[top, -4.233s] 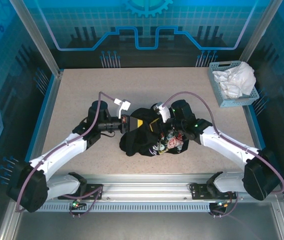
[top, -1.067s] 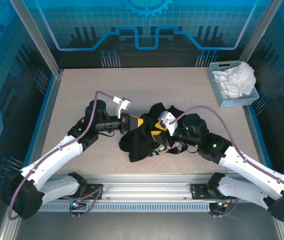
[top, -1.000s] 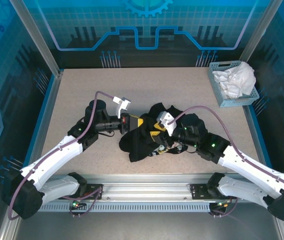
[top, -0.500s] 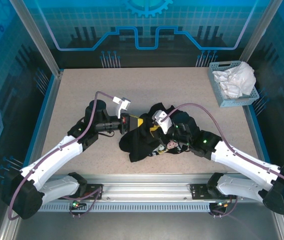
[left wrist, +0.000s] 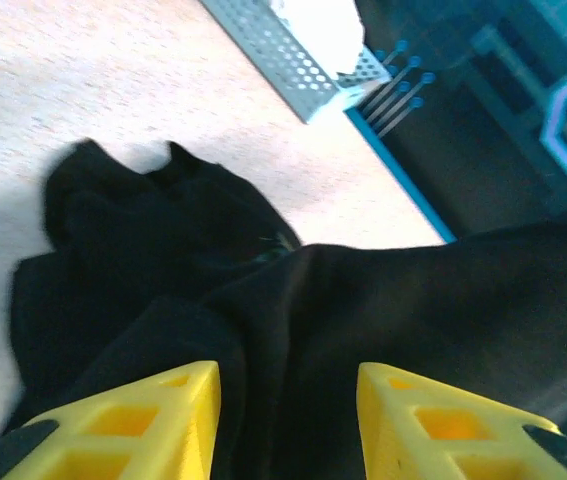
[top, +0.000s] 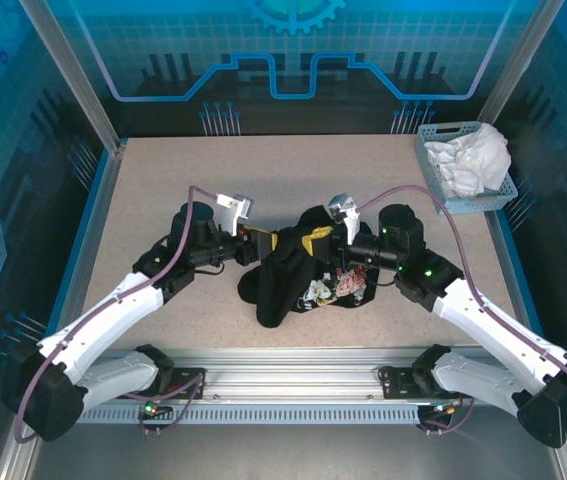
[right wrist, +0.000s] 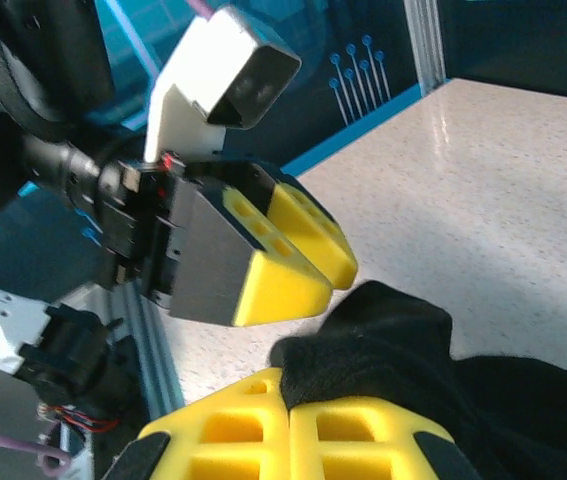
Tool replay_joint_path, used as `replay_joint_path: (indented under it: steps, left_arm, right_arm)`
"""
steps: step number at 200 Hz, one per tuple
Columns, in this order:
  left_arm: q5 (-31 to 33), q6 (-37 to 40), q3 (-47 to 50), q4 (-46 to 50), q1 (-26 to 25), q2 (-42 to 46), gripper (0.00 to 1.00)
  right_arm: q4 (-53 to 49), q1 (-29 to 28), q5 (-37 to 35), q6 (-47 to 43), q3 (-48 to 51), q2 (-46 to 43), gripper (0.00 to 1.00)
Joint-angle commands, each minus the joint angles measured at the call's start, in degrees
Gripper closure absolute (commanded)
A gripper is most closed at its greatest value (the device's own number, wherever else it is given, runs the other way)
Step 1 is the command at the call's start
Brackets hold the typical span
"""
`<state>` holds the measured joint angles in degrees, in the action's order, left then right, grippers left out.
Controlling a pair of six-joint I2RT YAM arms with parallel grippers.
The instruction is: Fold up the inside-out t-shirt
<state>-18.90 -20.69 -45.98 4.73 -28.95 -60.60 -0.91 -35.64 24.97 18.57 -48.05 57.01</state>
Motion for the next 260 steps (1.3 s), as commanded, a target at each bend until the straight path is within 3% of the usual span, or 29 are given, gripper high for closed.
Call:
replay_joint_path:
  steps: [1,30,59,101,147,178,210,245,260]
  left_arm:
    - [9.64,1.52,-0.7,5.12,-1.41,4.26,0.49]
    - [16.68,2.83,1.29,8.89,-5.93,10.61,0.45]
    - [10.48,3.14,3.31,7.49,-9.68,13.49,0.56]
    - [4.47,5.28,0.21,4.84,-11.39,5.78,0.49]
    - [5.88,6.69,-3.23,3.75,-11.43,-1.96,0.46]
    - [8.18,6.7,-3.64,2.24,-11.39,-4.05,0.67]
    - [1.93,8.11,-3.3,-0.06,-11.26,-3.18,1.0]
    - [-15.45,6.52,3.91,-16.8,-11.03,4.09,1.0]
    - [-18.36,6.35,5.87,-21.11,-11.02,5.85,1.0]
  right_arm:
    - [5.57,1.24,5.08,5.52,0.27,0.65,1.0]
    - [6.72,2.56,5.82,7.55,0.25,1.9,1.0]
    - [6.62,3.5,6.3,8.55,-0.16,3.09,1.0]
    - [6.8,3.56,6.48,8.93,-0.31,3.45,1.0]
    - [4.72,3.78,5.79,7.85,-0.22,2.15,1.0]
    - [2.18,4.33,5.64,5.46,-0.11,1.2,1.0]
    - [-3.59,6.52,4.64,1.23,-1.27,-0.38,1.0]
    - [-8.16,8.31,7.99,-1.25,-4.18,-0.76,0.99]
    - [-9.42,8.6,9.23,-2.7,-5.04,-1.42,0.97]
